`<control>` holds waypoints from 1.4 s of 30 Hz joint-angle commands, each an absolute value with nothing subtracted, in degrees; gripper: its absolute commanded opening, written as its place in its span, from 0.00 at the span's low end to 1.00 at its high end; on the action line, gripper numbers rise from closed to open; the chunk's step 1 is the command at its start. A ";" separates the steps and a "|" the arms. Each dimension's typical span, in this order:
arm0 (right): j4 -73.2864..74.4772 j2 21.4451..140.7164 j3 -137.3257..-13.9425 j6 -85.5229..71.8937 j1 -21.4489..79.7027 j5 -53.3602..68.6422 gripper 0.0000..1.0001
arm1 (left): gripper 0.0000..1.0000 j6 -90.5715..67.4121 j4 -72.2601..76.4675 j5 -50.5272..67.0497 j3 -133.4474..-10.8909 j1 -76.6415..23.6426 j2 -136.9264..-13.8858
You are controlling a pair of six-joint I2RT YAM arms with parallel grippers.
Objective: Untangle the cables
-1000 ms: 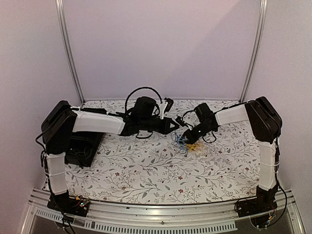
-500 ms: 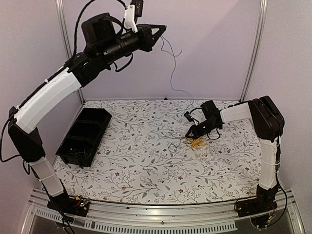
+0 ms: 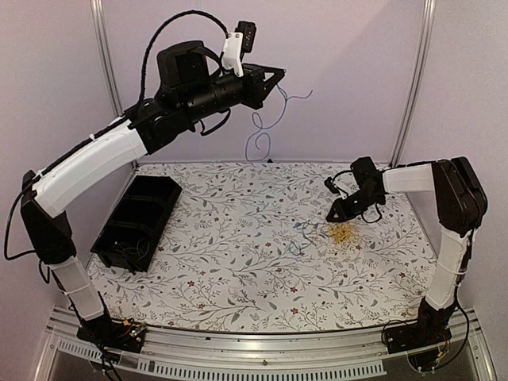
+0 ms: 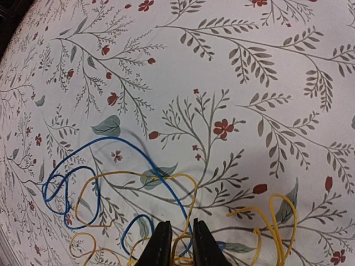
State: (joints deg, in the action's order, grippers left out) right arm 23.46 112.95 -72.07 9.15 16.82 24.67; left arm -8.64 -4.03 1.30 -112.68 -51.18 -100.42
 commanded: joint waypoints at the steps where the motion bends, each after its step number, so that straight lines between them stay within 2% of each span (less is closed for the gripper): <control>1: 27.05 100.84 -69.58 16.70 16.02 29.97 0.26 | 0.00 -11.17 -3.79 3.22 -105.60 -51.81 -101.40; 4: 26.08 93.53 -66.89 22.06 16.04 31.90 0.38 | 0.00 -13.54 -1.37 5.02 -100.19 -51.83 -101.76; 12: 26.30 87.02 -70.68 26.13 16.12 44.23 0.54 | 0.00 -15.59 3.35 9.83 -95.05 -51.76 -104.99; 16: 24.25 89.03 -74.09 21.29 16.95 44.50 0.54 | 0.00 -14.97 3.51 12.04 -96.08 -51.69 -106.47; 23: 21.05 90.45 -75.19 26.00 20.09 41.13 0.55 | 0.00 -13.95 1.89 13.97 -99.14 -51.69 -108.48; 35: 15.47 90.39 -75.47 22.41 20.47 39.20 0.54 | 0.00 -13.45 1.73 15.27 -100.26 -51.68 -109.28; 42: 14.38 90.32 -75.41 21.42 20.46 39.69 0.48 | 0.00 -13.18 1.52 15.68 -100.55 -51.73 -109.67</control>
